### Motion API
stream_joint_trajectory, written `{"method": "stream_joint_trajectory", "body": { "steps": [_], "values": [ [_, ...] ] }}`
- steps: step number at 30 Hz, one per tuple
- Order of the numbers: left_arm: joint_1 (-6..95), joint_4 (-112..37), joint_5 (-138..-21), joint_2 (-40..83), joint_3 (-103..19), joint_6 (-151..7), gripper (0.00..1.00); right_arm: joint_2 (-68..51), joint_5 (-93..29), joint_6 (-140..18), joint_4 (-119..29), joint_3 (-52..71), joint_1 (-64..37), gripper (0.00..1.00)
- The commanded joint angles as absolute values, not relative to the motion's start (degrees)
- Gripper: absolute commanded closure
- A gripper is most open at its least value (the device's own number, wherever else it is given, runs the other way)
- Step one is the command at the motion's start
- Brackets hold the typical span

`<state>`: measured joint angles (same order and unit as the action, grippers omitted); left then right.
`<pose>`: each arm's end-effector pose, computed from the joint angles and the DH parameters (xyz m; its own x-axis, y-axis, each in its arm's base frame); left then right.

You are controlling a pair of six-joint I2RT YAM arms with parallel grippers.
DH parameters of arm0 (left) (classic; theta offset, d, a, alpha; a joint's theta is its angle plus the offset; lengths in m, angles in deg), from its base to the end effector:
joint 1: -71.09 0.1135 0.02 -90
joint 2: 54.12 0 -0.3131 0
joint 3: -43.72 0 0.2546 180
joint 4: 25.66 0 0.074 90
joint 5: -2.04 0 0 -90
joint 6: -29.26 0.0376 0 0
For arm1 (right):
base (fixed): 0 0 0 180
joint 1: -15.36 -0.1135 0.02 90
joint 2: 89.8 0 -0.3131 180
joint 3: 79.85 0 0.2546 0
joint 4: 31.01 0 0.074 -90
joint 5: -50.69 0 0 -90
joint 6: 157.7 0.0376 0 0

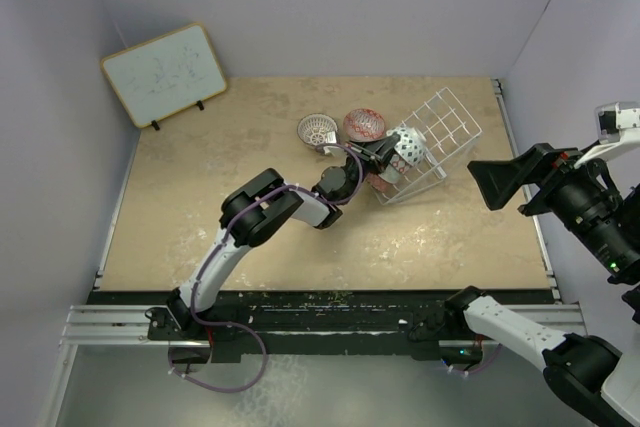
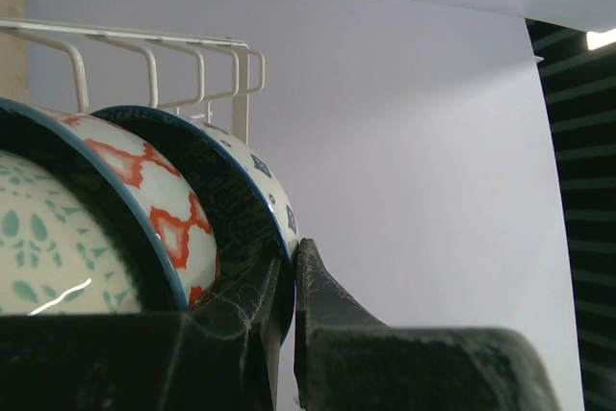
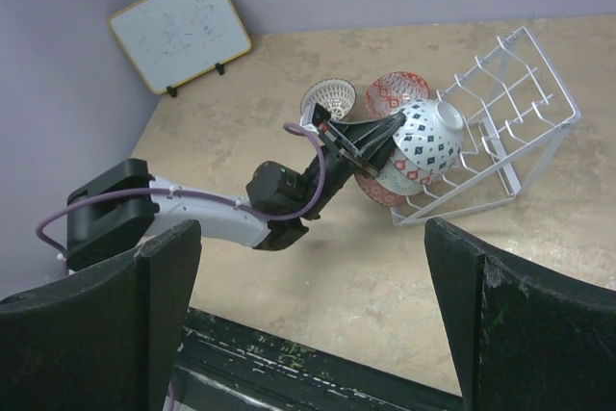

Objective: Load the bowls into the dish rack

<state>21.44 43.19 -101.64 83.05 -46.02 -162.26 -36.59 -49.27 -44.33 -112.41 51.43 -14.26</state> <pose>0.3465 -0.3942 0.1792 -0.6331 -0.7252 0.2705 0.1123 -0.4319 -0.8949 -0.0003 -0.0076 0.6069 -0.1799 0.3471 -0.9204 -0.2890 0.8757 0.3868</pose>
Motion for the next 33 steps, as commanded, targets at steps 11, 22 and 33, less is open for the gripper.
{"method": "stream_joint_trajectory", "body": {
  "steps": [11, 22, 33],
  "values": [
    [21.6, 35.5, -99.5, 73.3, -40.0, -165.5, 0.84, -37.1, -50.1, -44.2, -109.7, 50.1, -14.8, 0.00],
    [21.9, 30.8, -98.8, 71.1, -38.8, -165.8, 0.68, -37.3, -50.2, -44.2, -109.6, 50.0, -14.9, 0.00],
    [23.4, 24.2, -96.6, 66.9, -36.0, -164.5, 0.46, -37.1, -49.9, -44.4, -108.2, 48.6, -15.0, 0.00]
  ]
}}
